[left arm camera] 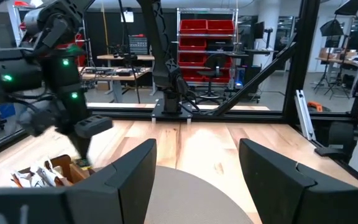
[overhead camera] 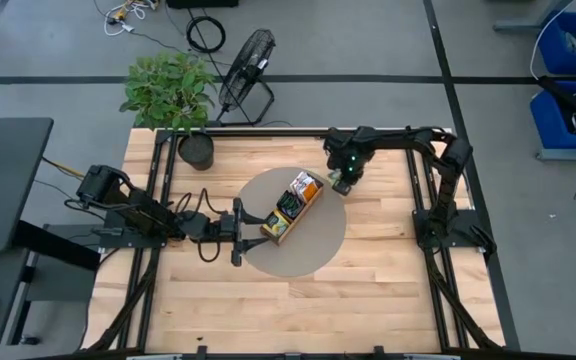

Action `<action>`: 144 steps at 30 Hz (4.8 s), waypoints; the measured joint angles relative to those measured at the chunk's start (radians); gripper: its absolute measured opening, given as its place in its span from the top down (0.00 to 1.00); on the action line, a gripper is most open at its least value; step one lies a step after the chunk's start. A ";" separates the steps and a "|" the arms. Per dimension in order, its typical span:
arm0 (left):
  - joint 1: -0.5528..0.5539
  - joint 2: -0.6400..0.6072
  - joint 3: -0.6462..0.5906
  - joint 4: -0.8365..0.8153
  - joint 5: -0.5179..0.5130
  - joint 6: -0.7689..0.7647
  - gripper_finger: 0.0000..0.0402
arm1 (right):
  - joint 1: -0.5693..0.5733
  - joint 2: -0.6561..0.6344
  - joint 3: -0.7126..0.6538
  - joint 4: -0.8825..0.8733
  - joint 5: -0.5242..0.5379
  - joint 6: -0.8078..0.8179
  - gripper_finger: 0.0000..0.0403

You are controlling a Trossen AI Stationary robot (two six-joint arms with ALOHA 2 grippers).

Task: Pick & Place Tea
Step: Put the yellow tea bag into the left section of the wooden organizer

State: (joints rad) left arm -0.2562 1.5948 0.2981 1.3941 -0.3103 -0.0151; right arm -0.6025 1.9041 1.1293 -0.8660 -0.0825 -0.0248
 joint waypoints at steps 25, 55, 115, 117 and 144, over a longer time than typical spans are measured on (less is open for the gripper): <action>0.002 0.000 0.000 0.000 0.000 0.003 0.42 | 0.426 -0.414 -0.354 0.101 0.071 0.313 1.00; 0.001 0.000 0.000 -0.022 0.000 0.001 0.42 | 0.802 -0.458 -0.568 0.425 0.608 0.252 0.40; 0.001 0.001 0.222 -0.390 0.000 0.103 0.42 | 0.968 -0.459 -0.224 0.159 0.487 0.230 1.00; 0.001 0.002 0.248 -0.447 0.000 0.106 0.42 | 0.979 -0.459 -0.187 0.119 0.499 0.229 1.00; 0.051 0.083 0.436 -0.584 0.080 0.131 0.45 | 0.944 -0.463 0.016 0.219 0.436 0.009 1.00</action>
State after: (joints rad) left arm -0.2048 1.6775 0.7338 0.8096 -0.2306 0.1162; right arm 0.3415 1.4410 1.1450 -0.6469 0.3538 -0.0157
